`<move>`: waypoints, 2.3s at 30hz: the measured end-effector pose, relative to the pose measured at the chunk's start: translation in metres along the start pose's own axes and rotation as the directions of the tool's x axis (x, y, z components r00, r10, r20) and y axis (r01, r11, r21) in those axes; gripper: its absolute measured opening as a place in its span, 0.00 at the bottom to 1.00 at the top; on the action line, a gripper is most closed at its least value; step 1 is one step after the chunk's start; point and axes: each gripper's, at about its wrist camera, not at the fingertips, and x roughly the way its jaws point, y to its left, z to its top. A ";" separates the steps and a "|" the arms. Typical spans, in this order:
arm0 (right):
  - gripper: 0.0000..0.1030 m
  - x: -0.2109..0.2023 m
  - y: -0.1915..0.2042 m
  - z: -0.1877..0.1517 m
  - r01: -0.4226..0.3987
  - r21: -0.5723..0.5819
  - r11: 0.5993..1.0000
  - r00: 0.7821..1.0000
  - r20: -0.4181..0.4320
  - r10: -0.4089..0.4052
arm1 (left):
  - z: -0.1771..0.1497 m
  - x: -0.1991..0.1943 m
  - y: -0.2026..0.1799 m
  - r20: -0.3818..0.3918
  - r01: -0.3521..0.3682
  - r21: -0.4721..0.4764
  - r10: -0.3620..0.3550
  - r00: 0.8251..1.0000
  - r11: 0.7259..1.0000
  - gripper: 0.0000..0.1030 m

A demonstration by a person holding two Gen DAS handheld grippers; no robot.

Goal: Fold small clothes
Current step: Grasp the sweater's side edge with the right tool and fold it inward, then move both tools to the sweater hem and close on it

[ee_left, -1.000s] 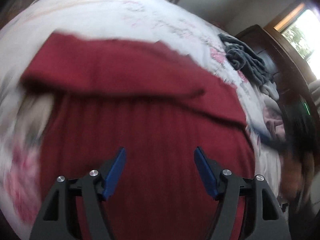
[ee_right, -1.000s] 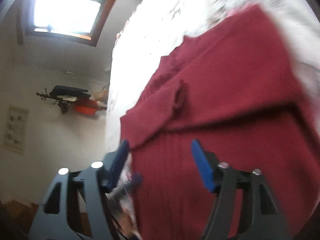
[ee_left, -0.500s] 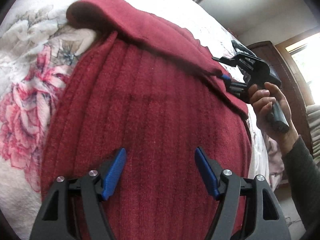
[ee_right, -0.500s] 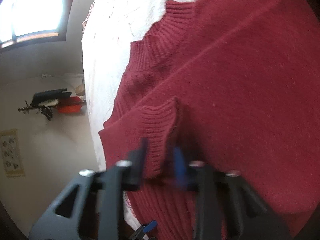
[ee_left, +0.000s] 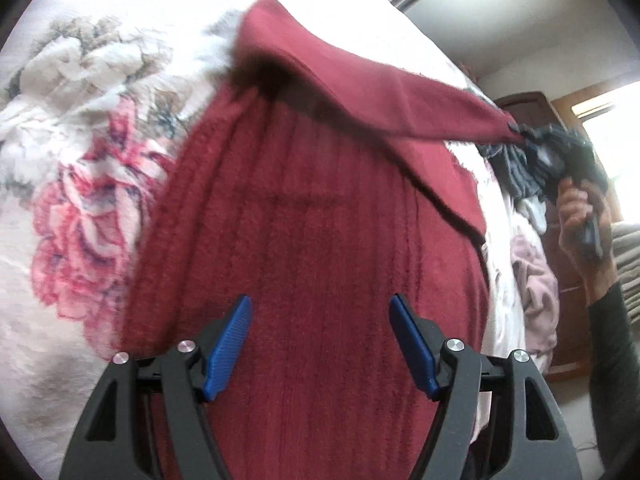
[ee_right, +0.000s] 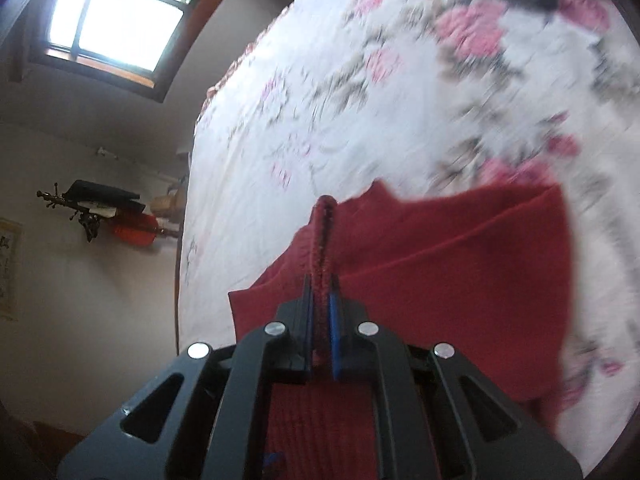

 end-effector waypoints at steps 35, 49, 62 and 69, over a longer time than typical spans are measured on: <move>0.04 0.041 -0.155 -0.010 0.051 0.072 0.996 0.996 -0.072 -0.046 | 0.261 0.117 0.019 -0.050 0.009 -0.044 -0.011 0.999 0.999 0.68; 0.00 0.045 -0.169 -0.066 -0.027 0.062 0.998 0.994 -0.101 0.033 | 0.191 0.093 0.022 -0.126 0.061 0.075 -0.052 0.991 0.995 0.33; 0.46 -0.005 -0.153 -0.121 -0.043 0.073 0.996 0.991 -0.124 0.052 | 0.141 0.026 0.010 -0.131 -0.002 0.191 0.027 0.991 0.982 0.68; 0.48 -0.093 -0.192 -0.242 0.036 0.116 0.993 0.958 -0.287 -0.001 | 0.012 -0.054 0.077 -0.242 -0.010 0.081 0.029 0.970 0.997 0.68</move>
